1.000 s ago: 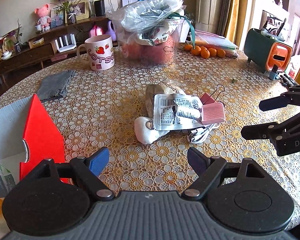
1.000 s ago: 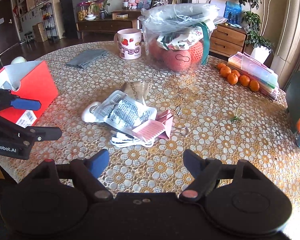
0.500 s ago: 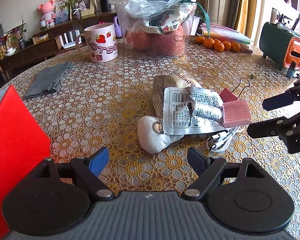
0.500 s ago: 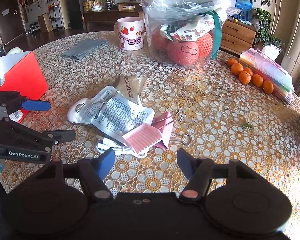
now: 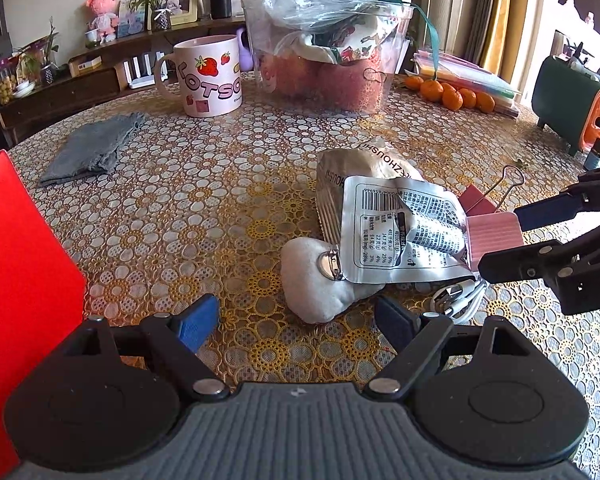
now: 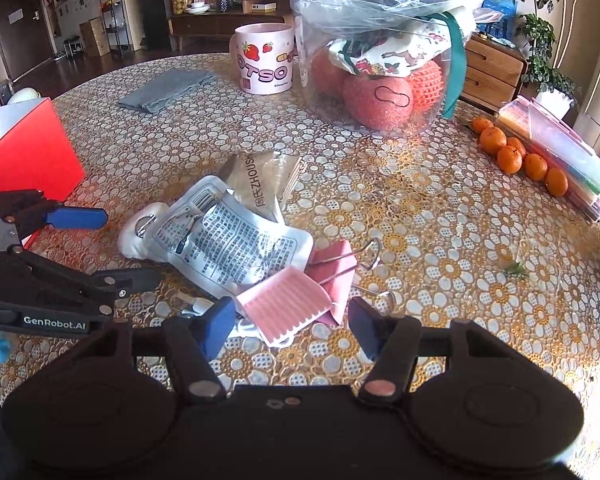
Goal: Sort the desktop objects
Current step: 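Withdraw both tools from the box and approach the remaining items, then grasp the white egg-shaped plush with left tool while right tool grasps the pink comb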
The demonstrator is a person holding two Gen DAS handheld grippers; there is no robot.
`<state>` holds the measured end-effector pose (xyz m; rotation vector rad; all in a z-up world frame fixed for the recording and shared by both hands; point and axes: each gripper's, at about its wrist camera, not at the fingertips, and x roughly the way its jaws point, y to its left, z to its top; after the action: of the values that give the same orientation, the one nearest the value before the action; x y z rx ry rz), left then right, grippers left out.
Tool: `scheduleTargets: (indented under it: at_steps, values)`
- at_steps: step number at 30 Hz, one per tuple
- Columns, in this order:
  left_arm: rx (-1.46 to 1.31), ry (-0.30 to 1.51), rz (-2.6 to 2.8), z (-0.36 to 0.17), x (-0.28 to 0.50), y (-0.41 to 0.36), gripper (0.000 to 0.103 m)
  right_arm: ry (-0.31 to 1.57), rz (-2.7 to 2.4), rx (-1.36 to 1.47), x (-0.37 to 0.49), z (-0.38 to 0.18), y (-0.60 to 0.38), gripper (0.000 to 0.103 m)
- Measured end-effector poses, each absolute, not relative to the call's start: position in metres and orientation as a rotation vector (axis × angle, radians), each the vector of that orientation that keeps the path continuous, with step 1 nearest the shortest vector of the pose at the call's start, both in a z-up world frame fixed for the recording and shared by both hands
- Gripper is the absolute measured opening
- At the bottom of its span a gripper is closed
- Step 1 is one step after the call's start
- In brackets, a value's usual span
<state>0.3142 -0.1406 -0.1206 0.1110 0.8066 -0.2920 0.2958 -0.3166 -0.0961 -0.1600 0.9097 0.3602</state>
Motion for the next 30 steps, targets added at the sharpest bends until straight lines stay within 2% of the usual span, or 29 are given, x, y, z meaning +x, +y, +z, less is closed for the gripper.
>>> scheduleTargets:
  at_steps: [10,13,17,19,22,30]
  values:
    - [0.080,0.780,-0.326,-0.121,0.318,-0.140,0.084,0.910,0.370,-0.162,0.299,-0.099,-0.311,0.058]
    - [0.082,0.772,-0.337,-0.121,0.317,-0.141,0.074,0.909,0.359,-0.164,0.299,-0.100,-0.311,0.054]
    - [0.089,0.763,-0.347,-0.119,0.315,-0.143,0.047,0.904,0.352,-0.164,0.298,-0.100,-0.312,0.050]
    - [0.083,0.765,-0.350,-0.119,0.314,-0.142,0.047,0.903,0.350,-0.165,0.298,-0.100,-0.312,0.050]
    - [0.077,0.764,-0.345,-0.118,0.313,-0.140,0.040,0.901,0.344,-0.166,0.296,-0.099,-0.310,0.048]
    - [0.064,0.768,-0.345,-0.115,0.301,-0.135,0.037,0.891,0.336,-0.150,0.286,-0.095,-0.311,0.043]
